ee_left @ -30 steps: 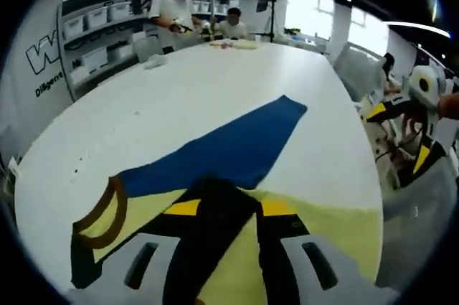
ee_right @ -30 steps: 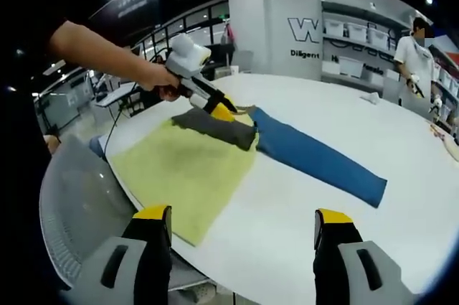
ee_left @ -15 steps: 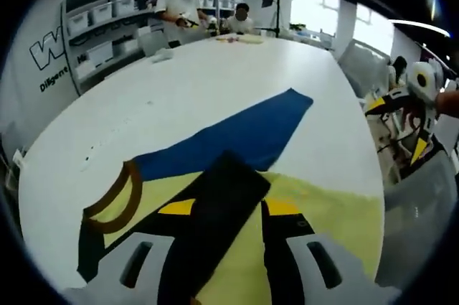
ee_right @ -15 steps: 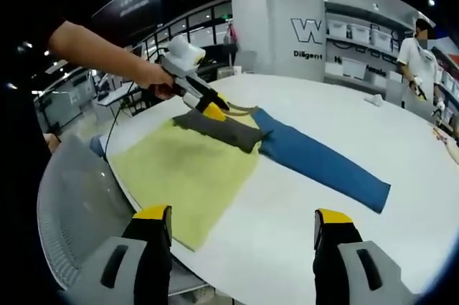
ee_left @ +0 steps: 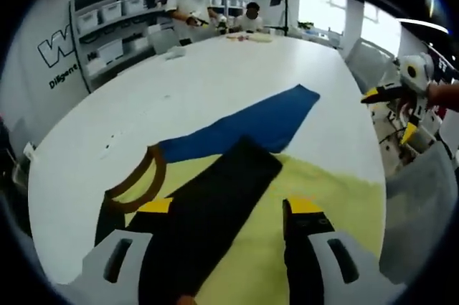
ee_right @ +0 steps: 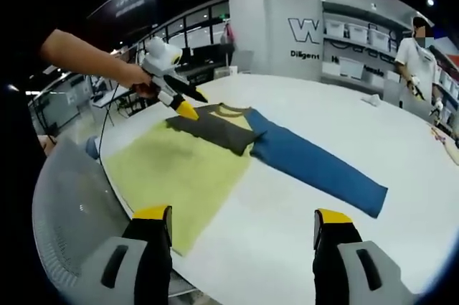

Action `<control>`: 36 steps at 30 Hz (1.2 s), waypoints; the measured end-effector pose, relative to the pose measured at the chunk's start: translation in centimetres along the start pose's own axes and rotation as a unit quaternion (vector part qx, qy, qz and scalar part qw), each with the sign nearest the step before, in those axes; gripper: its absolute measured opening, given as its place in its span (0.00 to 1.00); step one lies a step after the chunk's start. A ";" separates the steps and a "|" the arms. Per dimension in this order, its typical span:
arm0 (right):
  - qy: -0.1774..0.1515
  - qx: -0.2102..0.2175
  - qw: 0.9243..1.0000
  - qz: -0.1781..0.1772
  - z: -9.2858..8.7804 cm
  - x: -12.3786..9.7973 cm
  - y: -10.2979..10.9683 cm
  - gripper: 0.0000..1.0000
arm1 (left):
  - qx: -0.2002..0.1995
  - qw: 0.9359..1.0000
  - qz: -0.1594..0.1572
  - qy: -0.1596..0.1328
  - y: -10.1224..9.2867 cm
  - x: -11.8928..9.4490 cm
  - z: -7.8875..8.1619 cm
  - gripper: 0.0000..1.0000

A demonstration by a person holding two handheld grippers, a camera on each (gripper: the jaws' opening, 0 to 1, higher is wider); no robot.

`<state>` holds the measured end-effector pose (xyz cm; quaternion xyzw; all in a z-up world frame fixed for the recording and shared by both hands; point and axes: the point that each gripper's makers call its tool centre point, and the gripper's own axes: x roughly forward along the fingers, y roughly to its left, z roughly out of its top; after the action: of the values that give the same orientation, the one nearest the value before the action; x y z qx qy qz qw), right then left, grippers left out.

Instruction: Fold the garment on the visible template until the final outline fits inside the template.

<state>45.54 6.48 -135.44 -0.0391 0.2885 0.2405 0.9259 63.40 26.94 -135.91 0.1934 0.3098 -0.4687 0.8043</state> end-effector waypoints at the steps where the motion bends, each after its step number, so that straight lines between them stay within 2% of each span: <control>1: -0.001 -0.001 1.000 -0.001 0.1 0.1 -0.1 0.79 | 0.000 1.000 0.001 0.000 0.1 -0.2 -0.2 0.61; 8: -0.005 0.005 1.000 -0.009 0.6 0.3 -1.2 0.77 | -0.011 1.000 0.012 -0.004 1.3 -1.8 -1.7 0.72; 10: -0.006 0.007 1.000 -0.012 0.7 0.4 -1.7 0.77 | -0.010 1.000 0.011 -0.011 1.3 -2.5 -2.0 0.73; 14: -0.006 0.010 1.000 -0.019 1.0 0.5 -2.6 0.75 | -0.007 1.000 0.017 -0.006 1.9 -3.5 -3.0 0.76; 19: -0.005 0.010 0.999 -0.030 1.3 0.7 -3.6 0.74 | -0.025 0.999 0.025 -0.008 2.6 -4.6 -3.7 0.80; 24: -0.001 0.017 0.999 -0.045 1.2 0.9 -4.8 0.73 | -0.028 0.999 0.029 -0.017 2.5 -5.9 -4.3 0.84; 29: -0.006 0.033 0.998 -0.046 1.3 1.3 -5.6 0.71 | -0.028 0.999 0.035 -0.011 2.6 -6.7 -5.1 0.91; 36: 0.007 0.027 0.997 -0.065 1.0 1.8 -7.3 0.66 | -0.041 0.998 0.033 -0.032 1.5 -8.6 -5.3 0.99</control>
<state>50.79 1.07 -136.09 -0.0343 0.2985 0.1717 0.9382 59.89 36.31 -133.91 0.1555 0.2966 -0.4350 0.8358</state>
